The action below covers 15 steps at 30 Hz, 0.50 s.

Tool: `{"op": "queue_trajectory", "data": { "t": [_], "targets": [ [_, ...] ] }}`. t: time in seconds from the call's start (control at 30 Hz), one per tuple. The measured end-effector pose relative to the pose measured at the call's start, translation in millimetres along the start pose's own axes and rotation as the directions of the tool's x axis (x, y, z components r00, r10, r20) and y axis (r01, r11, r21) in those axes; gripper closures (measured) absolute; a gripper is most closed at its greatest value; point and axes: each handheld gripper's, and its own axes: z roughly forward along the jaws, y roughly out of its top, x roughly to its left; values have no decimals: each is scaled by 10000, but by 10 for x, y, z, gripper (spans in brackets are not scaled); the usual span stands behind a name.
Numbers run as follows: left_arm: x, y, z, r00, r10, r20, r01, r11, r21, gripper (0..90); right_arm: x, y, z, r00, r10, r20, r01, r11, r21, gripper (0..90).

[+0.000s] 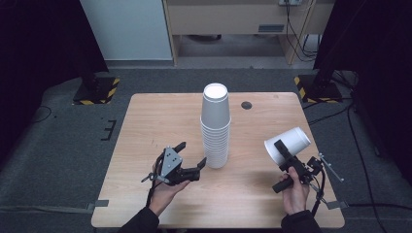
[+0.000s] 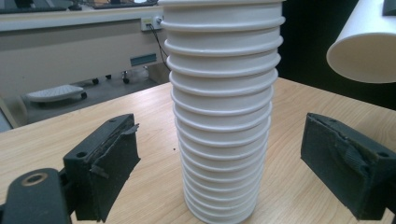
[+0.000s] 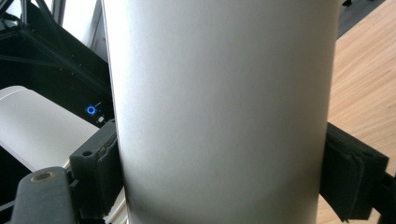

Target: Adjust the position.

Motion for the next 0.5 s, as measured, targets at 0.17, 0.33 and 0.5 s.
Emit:
{"op": "queue_trajectory", "data": {
  "t": [0.17, 0.33, 0.5],
  "targets": [
    [-58, 2, 6, 9998, 201, 54, -200, 9997, -159, 107, 0, -51, -1, 9972, 729, -147, -729, 9973, 17, 152],
    [-130, -6, 16, 9996, 263, 73, -260, 9990, -360, 111, -28, -94, -4, 9920, 1262, 39, -1262, 9920, -71, 152],
    [-207, -15, 51, 9994, 267, 240, -257, 9988, -408, 113, -88, -121, -26, 9800, 1978, 198, -1972, 9800, -261, 153]
  ]
}}
